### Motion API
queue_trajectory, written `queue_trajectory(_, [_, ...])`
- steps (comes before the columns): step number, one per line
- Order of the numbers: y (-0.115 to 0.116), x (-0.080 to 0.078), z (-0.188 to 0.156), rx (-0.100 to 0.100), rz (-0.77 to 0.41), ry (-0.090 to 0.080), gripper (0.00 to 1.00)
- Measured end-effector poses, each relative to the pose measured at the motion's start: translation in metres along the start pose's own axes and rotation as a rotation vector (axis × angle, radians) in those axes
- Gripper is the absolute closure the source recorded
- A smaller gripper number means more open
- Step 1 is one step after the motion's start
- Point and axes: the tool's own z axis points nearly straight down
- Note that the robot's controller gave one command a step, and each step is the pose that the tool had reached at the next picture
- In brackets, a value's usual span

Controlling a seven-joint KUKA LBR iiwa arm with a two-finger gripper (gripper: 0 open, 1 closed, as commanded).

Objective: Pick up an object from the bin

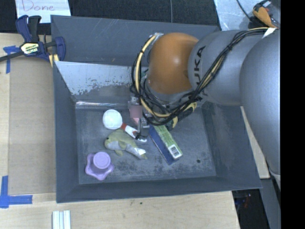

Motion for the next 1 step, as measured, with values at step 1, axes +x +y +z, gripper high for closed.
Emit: queue_trajectory(1, [0.006, 0.0059, -0.0001, 0.001, 0.22, 0.007, 0.0])
